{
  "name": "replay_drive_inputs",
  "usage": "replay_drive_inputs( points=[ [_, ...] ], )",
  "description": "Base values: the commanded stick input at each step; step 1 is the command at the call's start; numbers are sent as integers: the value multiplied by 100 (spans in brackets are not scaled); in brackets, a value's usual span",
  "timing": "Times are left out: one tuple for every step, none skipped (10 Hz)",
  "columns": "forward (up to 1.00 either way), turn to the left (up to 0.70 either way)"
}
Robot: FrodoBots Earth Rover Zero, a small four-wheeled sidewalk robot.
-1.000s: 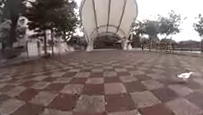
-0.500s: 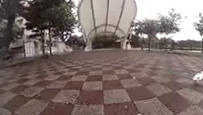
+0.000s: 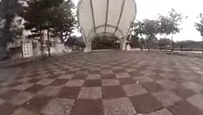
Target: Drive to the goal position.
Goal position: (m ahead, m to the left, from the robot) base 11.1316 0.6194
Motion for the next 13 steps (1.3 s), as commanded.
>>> replay_drive_inputs(
  points=[
    [50, 50],
    [50, 31],
    [50, 10],
    [50, 0],
    [50, 0],
    [50, 0],
    [50, 0],
    [50, 0],
    [50, 0],
    [50, 0],
    [50, 0],
    [50, 0],
    [50, 0]
  ],
)
